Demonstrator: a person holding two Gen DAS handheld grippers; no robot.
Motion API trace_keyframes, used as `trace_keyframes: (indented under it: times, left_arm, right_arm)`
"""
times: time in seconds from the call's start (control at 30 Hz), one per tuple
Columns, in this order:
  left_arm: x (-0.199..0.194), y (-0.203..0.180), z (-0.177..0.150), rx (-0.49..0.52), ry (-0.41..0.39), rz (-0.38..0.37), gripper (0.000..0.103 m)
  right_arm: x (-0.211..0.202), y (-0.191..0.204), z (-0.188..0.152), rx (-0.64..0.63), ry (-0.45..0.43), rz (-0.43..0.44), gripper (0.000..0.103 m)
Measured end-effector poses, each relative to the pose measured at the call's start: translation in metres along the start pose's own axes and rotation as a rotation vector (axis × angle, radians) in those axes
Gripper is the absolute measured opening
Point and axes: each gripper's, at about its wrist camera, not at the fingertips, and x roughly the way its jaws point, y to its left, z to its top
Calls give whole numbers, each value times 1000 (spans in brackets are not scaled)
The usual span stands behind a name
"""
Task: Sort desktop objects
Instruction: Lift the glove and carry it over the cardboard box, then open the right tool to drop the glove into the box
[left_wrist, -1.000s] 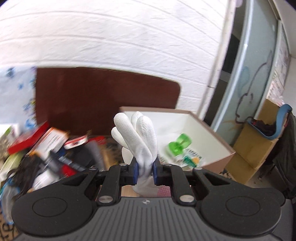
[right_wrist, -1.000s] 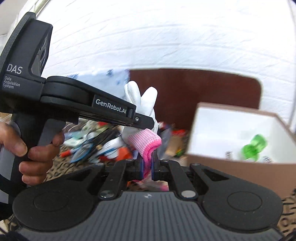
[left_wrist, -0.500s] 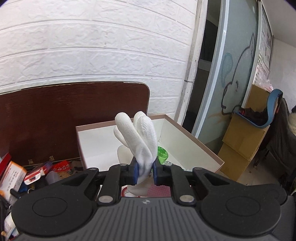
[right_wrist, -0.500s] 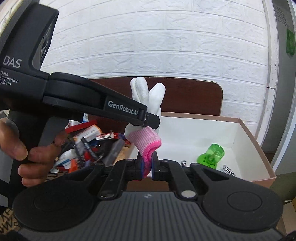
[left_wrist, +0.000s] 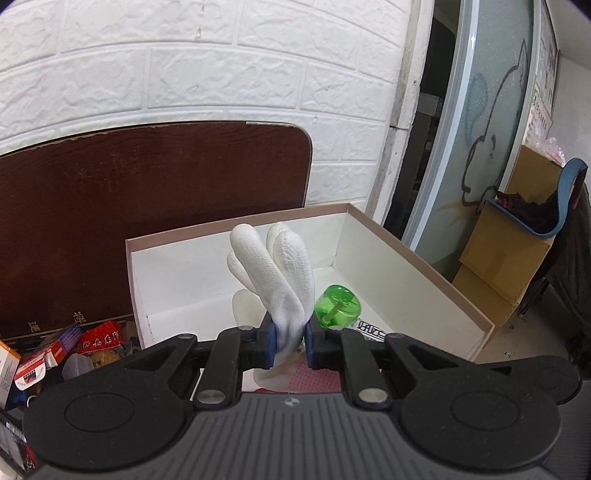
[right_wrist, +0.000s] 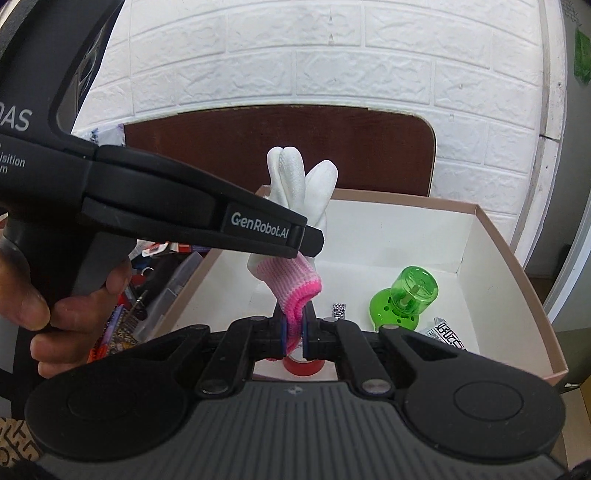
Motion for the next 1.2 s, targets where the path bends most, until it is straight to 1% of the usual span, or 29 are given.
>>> trace_keyframes:
  times: [0.47, 0.67, 0.7, 0.77, 0.83, 0.93, 0.97, 1.0, 1.03, 1.13, 1.2]
  left_arm:
    - [47, 17, 15, 14, 60, 37, 15]
    - [61, 26, 22, 26, 74, 62, 16]
    - [63, 27, 22, 24, 74, 68, 18]
    - [65, 31, 24, 21, 72, 69, 29]
    - [64, 34, 25, 18, 57, 72, 52]
    - [62, 38, 27, 23, 34, 69, 59]
    - [61, 39, 28, 20, 32, 59, 63]
    - [60, 41, 28, 12, 28, 50, 72]
    - [59, 43, 28, 2, 22, 41, 81]
    - [55, 46, 28, -26, 8, 18, 86]
    - [53, 47, 29, -37, 15, 8, 90]
  right_arm:
    - [45, -21, 16, 29, 102, -6, 5]
    - [64, -27, 23, 34, 148, -21, 6]
    - [67, -29, 24, 40, 155, -23, 6]
    - [73, -31, 25, 48, 168, -29, 7]
    - [77, -33, 25, 46, 179, -42, 7]
    - [82, -35, 24, 48, 191, -52, 10]
    - [83, -36, 24, 50, 196, -54, 20]
    - [83, -36, 24, 52, 201, -58, 39]
    - [83, -37, 25, 60, 204, -55, 44]
    - [81, -33, 27, 35, 209, -65, 51]
    - [79, -31, 28, 17, 213, -86, 67]
